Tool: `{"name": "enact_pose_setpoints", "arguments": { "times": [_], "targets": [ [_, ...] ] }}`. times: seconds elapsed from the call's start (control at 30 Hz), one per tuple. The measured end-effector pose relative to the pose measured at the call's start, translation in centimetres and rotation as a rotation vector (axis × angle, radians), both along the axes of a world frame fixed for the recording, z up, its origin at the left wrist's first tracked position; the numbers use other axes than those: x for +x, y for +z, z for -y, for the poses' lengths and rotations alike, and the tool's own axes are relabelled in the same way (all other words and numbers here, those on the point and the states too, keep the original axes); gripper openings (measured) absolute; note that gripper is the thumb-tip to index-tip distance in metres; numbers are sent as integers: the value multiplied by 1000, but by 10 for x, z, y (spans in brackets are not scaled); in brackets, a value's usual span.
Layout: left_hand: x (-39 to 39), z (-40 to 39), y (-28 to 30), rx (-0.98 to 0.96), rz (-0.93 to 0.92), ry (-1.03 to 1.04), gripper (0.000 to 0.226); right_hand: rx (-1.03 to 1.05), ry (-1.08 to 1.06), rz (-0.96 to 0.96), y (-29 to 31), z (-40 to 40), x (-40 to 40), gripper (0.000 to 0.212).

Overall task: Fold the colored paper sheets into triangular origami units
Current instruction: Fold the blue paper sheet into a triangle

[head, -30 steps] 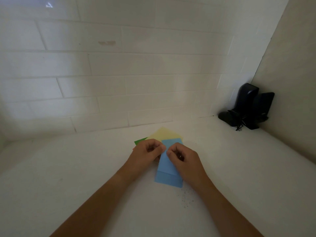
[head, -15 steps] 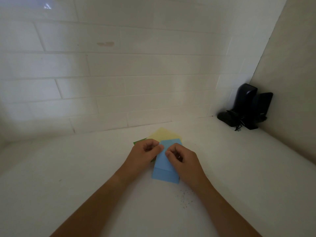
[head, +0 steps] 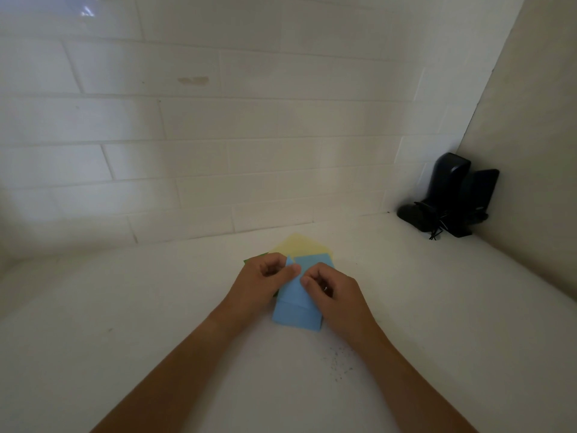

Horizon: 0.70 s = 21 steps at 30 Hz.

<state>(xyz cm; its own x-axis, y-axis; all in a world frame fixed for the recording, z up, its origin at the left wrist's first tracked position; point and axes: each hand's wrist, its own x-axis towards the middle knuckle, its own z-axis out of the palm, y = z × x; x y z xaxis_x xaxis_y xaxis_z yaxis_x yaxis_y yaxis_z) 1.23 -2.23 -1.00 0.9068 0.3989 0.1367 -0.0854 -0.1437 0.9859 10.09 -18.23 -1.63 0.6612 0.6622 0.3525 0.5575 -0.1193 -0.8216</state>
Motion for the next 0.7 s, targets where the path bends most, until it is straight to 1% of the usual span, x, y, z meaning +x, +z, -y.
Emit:
{"name": "enact_pose_setpoints", "arguments": {
  "times": [0.2, 0.3, 0.37, 0.43, 0.53, 0.57, 0.63, 0.7],
  "targets": [
    [-2, 3, 1, 34, -9, 10, 33, 22, -13, -8, -1, 0, 1, 24],
    [-2, -2, 0, 46, 23, 53, 54, 8, 3, -25, 0, 0, 0, 25],
    [-2, -3, 0, 34, 36, 64, 61, -3, 4, -14, 1, 0, -1, 25],
    [-3, -3, 1, 16, 28, 51, 55, -13, -8, -3, 1, 0, -1, 25],
    [-2, -1, 0, -6, -29, 22, 30, -10, -26, -10, 1, 1, -1, 24],
    [-2, -1, -1, -1, -38, 23, 25, -11, -30, -10, 2, 1, -2, 24],
    [-2, -1, -1, 11, -32, 57, 20, -14, -38, -17, 2, 0, -2, 24],
    [-2, -2, 0, 0, -17, 107, 21, -14, -47, -33, 3, 0, -3, 25]
  ]
}}
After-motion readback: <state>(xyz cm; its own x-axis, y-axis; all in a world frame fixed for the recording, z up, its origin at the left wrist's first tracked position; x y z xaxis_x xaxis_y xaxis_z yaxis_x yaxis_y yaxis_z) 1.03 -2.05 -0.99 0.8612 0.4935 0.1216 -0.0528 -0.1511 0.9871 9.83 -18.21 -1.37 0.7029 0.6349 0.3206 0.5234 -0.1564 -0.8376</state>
